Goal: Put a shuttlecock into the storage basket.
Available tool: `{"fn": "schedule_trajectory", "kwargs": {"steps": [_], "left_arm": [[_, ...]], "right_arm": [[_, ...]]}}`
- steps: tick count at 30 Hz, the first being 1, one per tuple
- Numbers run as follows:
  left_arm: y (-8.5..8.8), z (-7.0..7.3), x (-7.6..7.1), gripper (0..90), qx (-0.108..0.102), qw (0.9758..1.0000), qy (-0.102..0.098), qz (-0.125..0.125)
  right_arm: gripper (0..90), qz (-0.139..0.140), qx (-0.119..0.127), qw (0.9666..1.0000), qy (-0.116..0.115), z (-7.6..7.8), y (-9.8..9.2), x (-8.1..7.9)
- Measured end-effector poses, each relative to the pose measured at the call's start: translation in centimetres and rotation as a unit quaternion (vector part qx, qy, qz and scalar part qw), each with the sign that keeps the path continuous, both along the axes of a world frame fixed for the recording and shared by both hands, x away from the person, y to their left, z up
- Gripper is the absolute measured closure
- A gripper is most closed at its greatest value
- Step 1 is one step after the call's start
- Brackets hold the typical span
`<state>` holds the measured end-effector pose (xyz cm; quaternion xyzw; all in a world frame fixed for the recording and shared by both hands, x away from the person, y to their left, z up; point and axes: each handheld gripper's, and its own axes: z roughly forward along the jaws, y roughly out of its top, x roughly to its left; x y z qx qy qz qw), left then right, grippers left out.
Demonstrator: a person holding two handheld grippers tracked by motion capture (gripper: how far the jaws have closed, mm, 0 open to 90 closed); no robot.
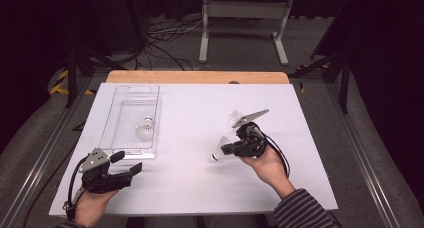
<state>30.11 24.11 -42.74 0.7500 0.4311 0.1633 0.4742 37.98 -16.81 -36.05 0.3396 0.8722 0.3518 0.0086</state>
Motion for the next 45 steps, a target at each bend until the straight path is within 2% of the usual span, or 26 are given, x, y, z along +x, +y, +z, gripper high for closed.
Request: {"fn": "schedule_trajectory", "kwargs": {"steps": [13, 20, 28, 29, 32, 35, 38, 45], "left_arm": [[-0.2, 0.4, -0.1, 22.2, 0.004, 1.0, -0.003, -0.007], [-0.9, 0.9, 0.0, 22.3, 0.019, 0.9996, -0.007, -0.018], [-1.7, 1.5, 0.3, 22.7, 0.018, 0.9992, -0.001, -0.036], [-1.8, 1.5, 0.3, 22.7, 0.018, 0.9992, 0.001, -0.037], [-2.1, 1.9, 0.5, 24.3, 0.011, 0.9985, 0.021, -0.048], [-2.8, 2.2, 0.5, 24.4, 0.02, 0.9979, 0.02, -0.059], [-3.3, 2.4, 0.7, 24.6, 0.019, 0.9972, 0.028, -0.067], [-4.8, 2.7, 1.6, 26.4, 0.035, 0.9946, 0.041, -0.089]], "right_arm": [[90.0, 0.018, 0.003, 0.9998, 0.002, -0.1, 1.5, -0.1], [90.0, 0.025, 0.005, 0.9997, 0.004, 0.0, 2.0, -0.1], [90.0, 0.032, 0.003, 0.9995, 0.0, 0.4, 2.6, -0.2], [90.0, 0.032, 0.004, 0.9995, 0.0, 0.5, 2.7, -0.2], [90.0, 0.034, 0.003, 0.9994, 0.001, 0.6, 2.8, -0.2], [90.0, 0.036, 0.003, 0.9994, 0.001, 0.6, 3.0, -0.2], [90.0, 0.037, 0.003, 0.9993, 0.0, 0.6, 3.1, -0.2], [90.0, 0.038, 0.003, 0.9993, -0.001, 1.0, 3.0, -0.2]]}}
